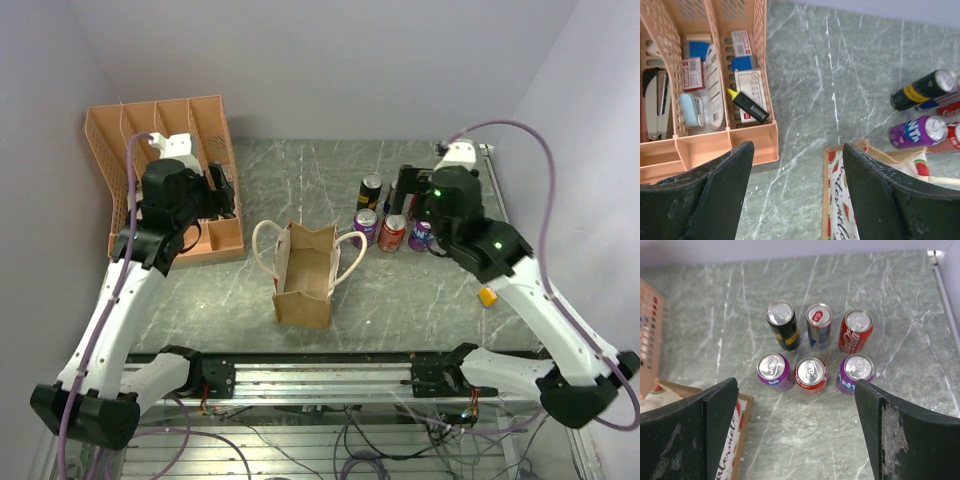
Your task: Take the beverage out of the canvas bag
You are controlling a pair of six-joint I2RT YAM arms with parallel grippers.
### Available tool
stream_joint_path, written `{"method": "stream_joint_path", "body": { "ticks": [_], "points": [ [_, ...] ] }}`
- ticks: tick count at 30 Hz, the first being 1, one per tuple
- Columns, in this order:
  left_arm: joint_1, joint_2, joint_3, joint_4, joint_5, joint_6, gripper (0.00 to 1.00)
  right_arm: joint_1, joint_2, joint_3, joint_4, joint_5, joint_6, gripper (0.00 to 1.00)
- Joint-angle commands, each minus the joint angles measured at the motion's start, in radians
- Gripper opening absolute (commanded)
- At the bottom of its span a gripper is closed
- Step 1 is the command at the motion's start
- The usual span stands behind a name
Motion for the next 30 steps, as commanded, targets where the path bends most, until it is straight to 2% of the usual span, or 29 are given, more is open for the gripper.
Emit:
{"method": "stream_joint_path", "body": {
  "ticks": [1,4,6,8,12,16,30],
  "points": [
    [-0.001,-0.107,0.093,-0.076,-0.066,-0.053,0.84,0.008,-0.146,-0.003,-0.001,0.024,-0.003,1.00],
    [-0.001,-0.194,0.099,-0.070,-0.042,-0.034,0.89,0.009,-0.327,-0.102,0.138,-0.039,-0.069,1.00],
    [-0.001,-0.264,0.088,-0.046,0.016,-0.015,0.99,0.010,-0.421,-0.169,0.219,-0.077,-0.096,1.00],
    [-0.001,-0.329,0.071,-0.008,0.052,-0.016,1.00,0.010,-0.470,-0.202,0.254,-0.112,-0.118,1.00],
    [-0.001,-0.429,0.056,0.030,0.071,-0.031,0.99,0.008,-0.487,-0.174,0.210,-0.103,-0.087,1.00],
    [-0.001,-0.478,0.047,0.063,0.062,-0.045,1.00,0.009,-0.510,-0.190,0.225,-0.145,-0.123,1.00],
    [-0.001,-0.467,0.055,0.075,0.005,-0.011,0.99,0.007,-0.488,-0.161,0.252,-0.139,-0.222,1.00]
  ]
}}
